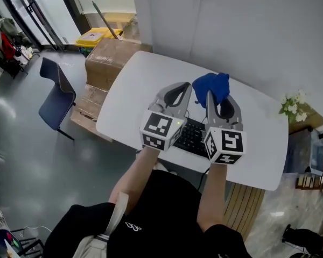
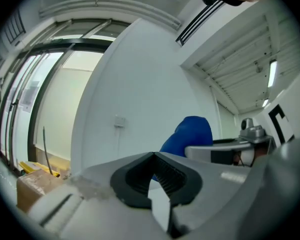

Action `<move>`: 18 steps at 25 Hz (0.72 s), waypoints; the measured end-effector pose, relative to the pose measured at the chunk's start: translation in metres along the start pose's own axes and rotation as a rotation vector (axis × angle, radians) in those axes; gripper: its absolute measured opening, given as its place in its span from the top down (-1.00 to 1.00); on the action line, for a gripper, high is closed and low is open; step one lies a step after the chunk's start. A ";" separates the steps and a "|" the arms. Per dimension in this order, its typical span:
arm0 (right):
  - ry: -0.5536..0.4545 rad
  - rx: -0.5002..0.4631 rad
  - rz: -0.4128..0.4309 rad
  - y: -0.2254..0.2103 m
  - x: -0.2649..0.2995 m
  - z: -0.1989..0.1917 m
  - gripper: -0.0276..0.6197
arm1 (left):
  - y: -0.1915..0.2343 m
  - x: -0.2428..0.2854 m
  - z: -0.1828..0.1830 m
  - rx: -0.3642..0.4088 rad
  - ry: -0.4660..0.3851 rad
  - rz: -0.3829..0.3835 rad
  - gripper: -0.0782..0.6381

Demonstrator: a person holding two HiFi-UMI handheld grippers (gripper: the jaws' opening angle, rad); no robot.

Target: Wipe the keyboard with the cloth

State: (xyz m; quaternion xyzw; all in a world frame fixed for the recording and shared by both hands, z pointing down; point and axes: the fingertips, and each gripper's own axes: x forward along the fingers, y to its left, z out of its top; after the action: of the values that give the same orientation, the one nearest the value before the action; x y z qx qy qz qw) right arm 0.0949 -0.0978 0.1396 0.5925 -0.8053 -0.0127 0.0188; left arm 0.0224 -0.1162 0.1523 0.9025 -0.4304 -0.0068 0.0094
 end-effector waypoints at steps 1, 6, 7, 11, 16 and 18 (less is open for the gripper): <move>0.000 -0.006 0.011 0.004 0.004 0.002 0.64 | 0.006 -0.003 0.001 0.006 -0.005 0.014 0.79; -0.009 -0.026 0.041 0.020 0.015 0.011 0.64 | 0.026 -0.017 0.014 0.004 -0.031 0.067 0.79; -0.011 -0.027 0.047 0.023 0.016 0.012 0.64 | 0.029 -0.019 0.015 0.006 -0.032 0.070 0.79; -0.016 -0.037 0.049 0.030 0.018 0.016 0.64 | 0.032 -0.022 0.024 0.007 -0.053 0.061 0.79; -0.014 -0.033 0.036 0.026 0.016 0.013 0.64 | 0.028 -0.019 0.025 0.010 -0.054 0.047 0.79; -0.009 -0.035 0.031 0.023 0.016 0.012 0.64 | 0.025 -0.016 0.024 0.006 -0.049 0.035 0.79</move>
State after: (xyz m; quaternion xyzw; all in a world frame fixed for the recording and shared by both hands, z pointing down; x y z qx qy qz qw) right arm 0.0679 -0.1066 0.1286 0.5793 -0.8142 -0.0290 0.0257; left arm -0.0072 -0.1199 0.1293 0.8945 -0.4462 -0.0275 -0.0039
